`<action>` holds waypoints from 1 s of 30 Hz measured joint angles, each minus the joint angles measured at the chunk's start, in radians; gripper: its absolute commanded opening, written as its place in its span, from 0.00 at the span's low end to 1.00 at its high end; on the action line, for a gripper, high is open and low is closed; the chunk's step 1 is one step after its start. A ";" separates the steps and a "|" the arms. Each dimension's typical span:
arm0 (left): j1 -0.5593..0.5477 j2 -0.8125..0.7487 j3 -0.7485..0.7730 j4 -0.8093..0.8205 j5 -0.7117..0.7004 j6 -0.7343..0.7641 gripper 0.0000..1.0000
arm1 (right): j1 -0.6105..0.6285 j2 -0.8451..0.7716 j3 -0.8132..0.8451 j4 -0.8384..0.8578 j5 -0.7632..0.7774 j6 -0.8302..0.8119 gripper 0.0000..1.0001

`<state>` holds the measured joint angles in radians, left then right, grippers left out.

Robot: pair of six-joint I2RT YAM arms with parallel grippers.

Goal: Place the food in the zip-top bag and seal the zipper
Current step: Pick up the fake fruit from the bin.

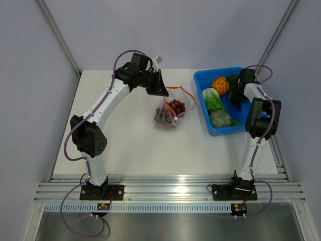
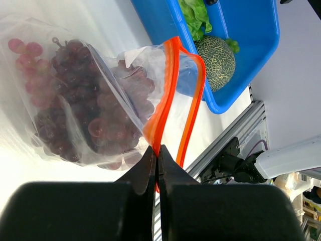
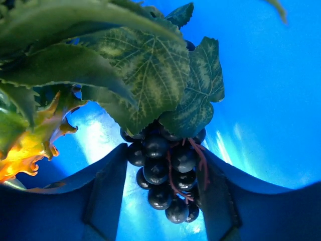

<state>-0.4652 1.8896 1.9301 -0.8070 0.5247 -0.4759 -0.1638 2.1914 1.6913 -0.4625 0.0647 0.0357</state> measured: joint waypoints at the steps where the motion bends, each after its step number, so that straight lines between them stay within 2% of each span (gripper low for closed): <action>1: 0.001 0.000 0.000 0.000 0.001 0.000 0.00 | -0.001 0.000 0.000 0.001 -0.004 0.002 0.56; 3: 0.002 0.000 0.000 0.000 0.004 0.000 0.00 | -0.003 0.000 0.000 0.003 -0.006 0.010 0.50; 9: 0.006 0.002 0.000 0.005 0.016 0.000 0.00 | -0.004 -0.017 -0.023 0.028 -0.022 0.048 0.14; 13: 0.006 0.005 -0.001 0.016 0.023 0.000 0.00 | -0.007 -0.075 -0.072 0.023 -0.087 0.132 0.04; 15: 0.006 0.005 -0.001 0.018 0.024 0.000 0.00 | -0.007 -0.113 -0.102 0.019 -0.112 0.173 0.00; 30: 0.008 0.005 -0.028 0.051 0.036 -0.001 0.00 | -0.007 -0.547 -0.297 -0.011 -0.156 0.287 0.00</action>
<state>-0.4576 1.8946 1.9022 -0.7555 0.5610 -0.4767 -0.1711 1.6447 1.3945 -0.4732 -0.0917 0.3225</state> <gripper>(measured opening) 0.007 0.151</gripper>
